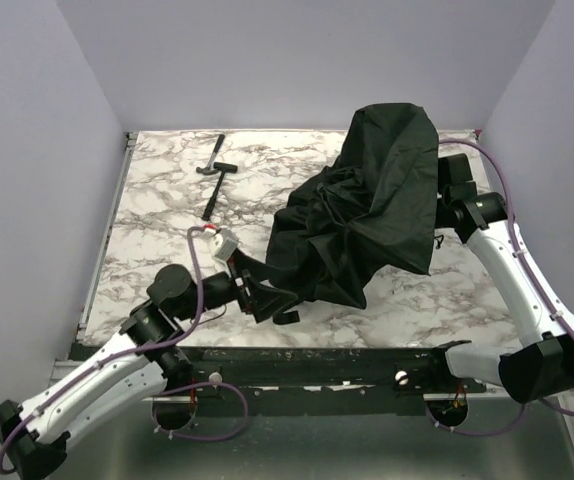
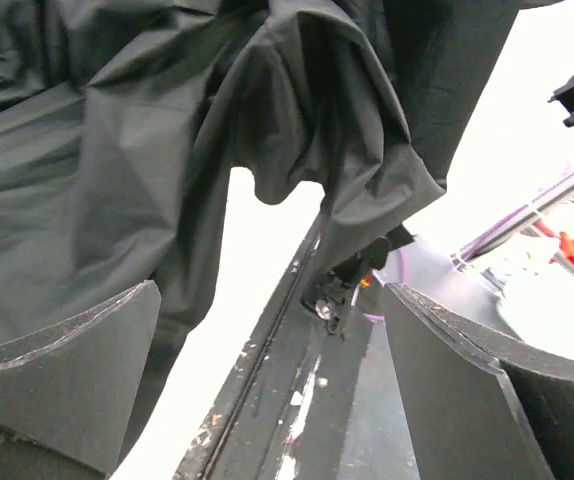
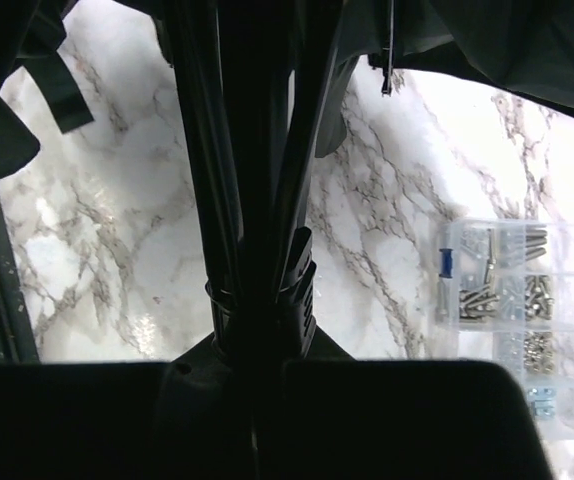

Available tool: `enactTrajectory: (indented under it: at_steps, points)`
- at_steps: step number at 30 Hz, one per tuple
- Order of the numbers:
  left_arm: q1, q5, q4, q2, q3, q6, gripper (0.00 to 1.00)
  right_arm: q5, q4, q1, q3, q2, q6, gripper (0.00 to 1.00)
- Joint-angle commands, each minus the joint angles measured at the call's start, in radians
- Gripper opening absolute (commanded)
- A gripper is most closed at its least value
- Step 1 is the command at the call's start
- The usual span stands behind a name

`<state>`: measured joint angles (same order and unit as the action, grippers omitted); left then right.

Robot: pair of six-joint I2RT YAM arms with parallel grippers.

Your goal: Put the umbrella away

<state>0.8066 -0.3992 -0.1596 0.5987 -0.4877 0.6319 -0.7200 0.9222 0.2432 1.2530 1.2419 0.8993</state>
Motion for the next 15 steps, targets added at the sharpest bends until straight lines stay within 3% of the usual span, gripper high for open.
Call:
enactTrajectory:
  at_steps: [1, 4, 8, 12, 15]
  points:
    - [-0.019, 0.216, 0.305, -0.2, 0.052, -0.005, 0.99, 0.023, 0.026, 0.002, 0.074, 0.009, 0.114, 0.0]
    - [-0.059, 0.303, 0.409, -0.281, 0.094, 0.051, 0.99, 0.012, 0.078, 0.002, 0.106, 0.032, 0.184, 0.0]
    - [-0.121, 0.265, 0.393, -0.29, 0.155, 0.171, 0.99, -0.009, 0.11, 0.003, 0.107, 0.047, 0.242, 0.0]
    - [-0.141, 0.184, 0.224, -0.259, 0.255, 0.303, 0.98, -0.006, 0.098, 0.002, 0.091, 0.045, 0.258, 0.0]
    - [-0.141, 0.084, 0.069, -0.282, 0.324, 0.31, 0.98, -0.006, 0.108, 0.002, 0.118, 0.057, 0.257, 0.0]
